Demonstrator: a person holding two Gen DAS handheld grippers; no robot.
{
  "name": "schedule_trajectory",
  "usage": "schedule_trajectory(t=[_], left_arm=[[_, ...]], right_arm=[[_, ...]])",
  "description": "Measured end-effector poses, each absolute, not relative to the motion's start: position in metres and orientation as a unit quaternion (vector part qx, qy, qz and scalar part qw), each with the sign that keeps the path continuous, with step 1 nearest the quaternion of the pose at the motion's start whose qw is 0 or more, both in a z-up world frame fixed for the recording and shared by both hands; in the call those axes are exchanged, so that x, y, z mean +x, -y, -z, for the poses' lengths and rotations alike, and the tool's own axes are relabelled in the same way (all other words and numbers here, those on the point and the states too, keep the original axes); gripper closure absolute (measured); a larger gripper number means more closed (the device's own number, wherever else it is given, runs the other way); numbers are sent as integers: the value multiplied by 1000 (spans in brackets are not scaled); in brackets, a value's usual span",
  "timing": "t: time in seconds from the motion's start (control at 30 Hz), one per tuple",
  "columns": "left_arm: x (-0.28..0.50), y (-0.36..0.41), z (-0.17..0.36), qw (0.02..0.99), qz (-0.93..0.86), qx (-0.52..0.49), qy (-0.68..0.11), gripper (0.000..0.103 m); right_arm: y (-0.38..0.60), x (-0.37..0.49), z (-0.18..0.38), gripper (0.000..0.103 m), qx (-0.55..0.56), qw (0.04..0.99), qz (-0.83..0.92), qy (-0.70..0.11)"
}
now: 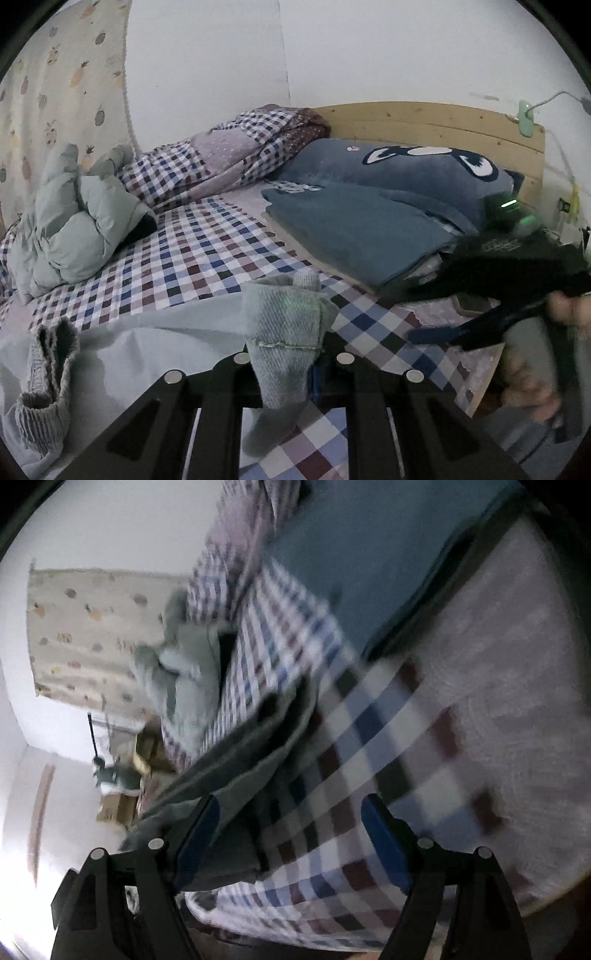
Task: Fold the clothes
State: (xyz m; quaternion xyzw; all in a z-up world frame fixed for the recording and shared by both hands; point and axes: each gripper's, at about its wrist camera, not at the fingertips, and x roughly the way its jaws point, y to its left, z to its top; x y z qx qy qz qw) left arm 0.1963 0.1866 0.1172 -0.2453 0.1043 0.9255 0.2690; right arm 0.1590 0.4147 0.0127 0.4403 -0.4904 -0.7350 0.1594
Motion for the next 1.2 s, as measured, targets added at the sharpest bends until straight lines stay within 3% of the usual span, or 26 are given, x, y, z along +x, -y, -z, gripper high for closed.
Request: schedule_trajectory(t=[0.2, 0.47, 0.57, 0.63, 0.7, 0.87, 1.07, 1.2], left_arm=[[199, -181, -114, 278, -924, -245, -96, 90], [198, -181, -107, 310, -909, -265, -87, 89], [195, -181, -105, 324, -900, -280, -79, 69], [195, -178, -106, 329, -899, -282, -71, 39], [197, -173, -107, 334, -898, -279, -60, 33], [203, -174, -104, 330, -899, -278, -72, 32], [212, -187, -91, 348, -887, -286, -102, 33], [209, -183, -90, 339, -891, -289, -88, 51]], right_arm=[[-407, 115, 4, 18, 426, 191, 695, 546], [-405, 81, 3, 18, 427, 210, 712, 517], [-410, 82, 6, 19, 426, 220, 706, 521], [-411, 82, 7, 19, 427, 224, 704, 521], [-415, 86, -1, 19, 433, 211, 723, 496], [-435, 101, -30, 19, 412, 168, 789, 423], [-425, 86, -41, 20, 413, 212, 796, 388], [-404, 69, -45, 35, 437, 244, 795, 342]])
